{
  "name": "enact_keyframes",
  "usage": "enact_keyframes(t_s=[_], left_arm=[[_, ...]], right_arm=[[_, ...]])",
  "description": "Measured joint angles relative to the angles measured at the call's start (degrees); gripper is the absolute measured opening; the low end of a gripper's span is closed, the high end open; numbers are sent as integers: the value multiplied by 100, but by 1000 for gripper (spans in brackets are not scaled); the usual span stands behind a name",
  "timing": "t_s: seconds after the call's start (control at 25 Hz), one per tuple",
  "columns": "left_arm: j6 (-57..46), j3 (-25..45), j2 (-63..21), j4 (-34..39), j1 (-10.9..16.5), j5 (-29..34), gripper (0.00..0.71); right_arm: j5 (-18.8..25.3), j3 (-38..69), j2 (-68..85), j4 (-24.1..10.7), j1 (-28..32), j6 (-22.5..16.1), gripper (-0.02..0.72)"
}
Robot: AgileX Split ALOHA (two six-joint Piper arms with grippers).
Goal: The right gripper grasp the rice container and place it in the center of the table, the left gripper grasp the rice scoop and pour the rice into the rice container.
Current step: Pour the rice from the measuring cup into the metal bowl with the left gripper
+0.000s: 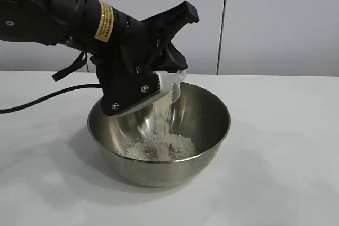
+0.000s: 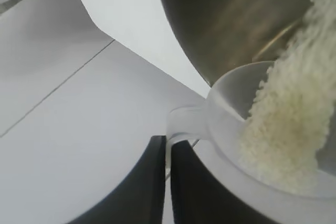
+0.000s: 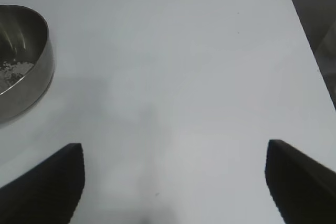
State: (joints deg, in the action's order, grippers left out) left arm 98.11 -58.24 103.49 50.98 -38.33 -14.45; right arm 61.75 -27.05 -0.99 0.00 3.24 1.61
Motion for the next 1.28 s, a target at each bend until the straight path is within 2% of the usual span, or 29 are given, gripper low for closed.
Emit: enact_keyframes(t_s=[0.16, 0.84, 1.0, 1.2, 1.28], left_arm=[[525, 0, 0, 0, 0, 143, 13], [1322, 0, -10, -21, 0, 251, 19], [885, 0, -10, -21, 0, 148, 19], [-497, 0, -10, -21, 0, -730, 19], [-629, 0, -17, -16, 0, -836, 19]], right_arm=[[0, 0, 0, 0, 0, 0, 639], [0, 0, 0, 0, 0, 0, 639], [0, 0, 0, 0, 0, 0, 639], [0, 0, 0, 0, 0, 0, 639], [0, 0, 0, 0, 0, 0, 639]])
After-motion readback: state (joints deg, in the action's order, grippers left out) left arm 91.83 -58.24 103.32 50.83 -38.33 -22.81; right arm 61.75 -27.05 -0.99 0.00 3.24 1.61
